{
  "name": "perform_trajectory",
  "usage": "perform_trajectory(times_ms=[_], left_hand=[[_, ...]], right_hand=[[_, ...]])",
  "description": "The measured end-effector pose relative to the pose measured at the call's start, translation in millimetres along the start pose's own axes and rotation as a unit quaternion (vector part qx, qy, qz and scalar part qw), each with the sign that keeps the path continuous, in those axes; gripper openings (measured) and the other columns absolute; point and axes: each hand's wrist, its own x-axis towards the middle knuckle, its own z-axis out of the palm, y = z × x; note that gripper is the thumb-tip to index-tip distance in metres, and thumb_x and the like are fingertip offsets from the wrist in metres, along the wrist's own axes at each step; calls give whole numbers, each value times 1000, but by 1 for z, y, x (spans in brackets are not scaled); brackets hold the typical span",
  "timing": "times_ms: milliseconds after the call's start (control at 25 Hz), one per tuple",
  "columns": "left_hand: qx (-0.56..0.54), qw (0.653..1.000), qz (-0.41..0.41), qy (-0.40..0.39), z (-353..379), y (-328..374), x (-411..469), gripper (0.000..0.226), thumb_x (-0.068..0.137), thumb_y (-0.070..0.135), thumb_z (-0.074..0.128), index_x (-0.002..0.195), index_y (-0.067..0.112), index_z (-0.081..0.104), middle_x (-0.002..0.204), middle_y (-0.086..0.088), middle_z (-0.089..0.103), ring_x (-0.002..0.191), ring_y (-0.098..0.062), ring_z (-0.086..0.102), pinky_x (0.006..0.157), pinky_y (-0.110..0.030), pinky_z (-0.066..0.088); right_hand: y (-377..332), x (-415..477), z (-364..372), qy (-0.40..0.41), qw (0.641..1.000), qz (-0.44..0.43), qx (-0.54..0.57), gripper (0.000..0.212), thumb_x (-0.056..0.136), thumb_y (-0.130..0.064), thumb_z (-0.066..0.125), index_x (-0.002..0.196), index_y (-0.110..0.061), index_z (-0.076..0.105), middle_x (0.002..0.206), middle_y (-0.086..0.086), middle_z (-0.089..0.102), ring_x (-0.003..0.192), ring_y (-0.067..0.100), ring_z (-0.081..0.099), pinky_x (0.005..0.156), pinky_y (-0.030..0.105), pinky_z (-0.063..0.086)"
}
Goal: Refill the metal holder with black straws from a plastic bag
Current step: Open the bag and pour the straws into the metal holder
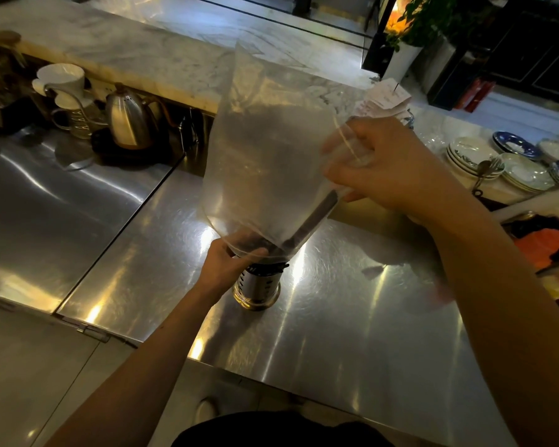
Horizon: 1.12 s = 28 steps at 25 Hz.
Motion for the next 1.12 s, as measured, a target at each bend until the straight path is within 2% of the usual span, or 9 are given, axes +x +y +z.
perform_trajectory(times_ms=[80,240,360,440,600,760,960,1120], left_hand=[[5,1000,1,5,1,-2,2,47,74,35,80,117,19,70,109,2,74,102,-11,69,92,-35,56],[19,1000,16,-1,4,-6,5,38,77,31,80,111,16,72,105,0,75,100,-15,70,91,-42,57],[19,1000,12,13,5,-9,4,31,77,26,79,106,15,74,100,-1,76,95,-16,70,87,-42,58],[17,1000,-1,22,6,-11,5,30,80,24,76,108,15,73,104,-2,75,97,-17,69,89,-41,57],[5,1000,-1,20,9,-5,8,24,90,29,65,109,17,74,110,-1,73,104,-16,67,94,-40,55],[-32,999,-32,13,12,-1,10,30,92,28,62,114,10,69,113,-6,72,108,-20,66,95,-38,55],[-91,996,-2,-11,6,2,14,22,86,28,71,96,8,71,100,-12,72,98,-25,69,86,-34,53],[-118,990,-5,-71,4,10,17,22,82,25,71,96,7,74,104,-17,71,98,-25,69,86,-29,52]], right_hand=[[-2,0,-1,-7,1000,0,14,21,84,-19,71,103,-12,67,98,9,69,81,23,72,64,45,62],[-2,1,-4,6,1000,6,17,20,83,-20,71,102,-13,68,97,10,70,82,25,71,67,47,62],[-1,0,-7,13,998,17,56,20,85,-16,71,105,-14,69,97,4,70,80,17,72,62,34,63],[-1,-1,-9,16,996,25,83,20,85,-15,71,105,-13,68,95,-1,70,83,12,71,60,26,61],[-3,1,-11,33,996,20,76,18,84,-19,73,101,-20,71,92,-9,72,85,10,72,72,35,62],[-4,0,-9,28,990,31,133,18,86,-10,72,103,-10,70,90,-3,71,80,9,73,61,25,60],[-1,-2,-2,31,981,58,185,17,85,-8,71,101,-9,69,90,3,73,78,14,74,60,24,58],[-5,-2,-1,25,979,57,192,17,85,-8,71,101,-11,68,91,0,72,79,12,74,60,23,58]])
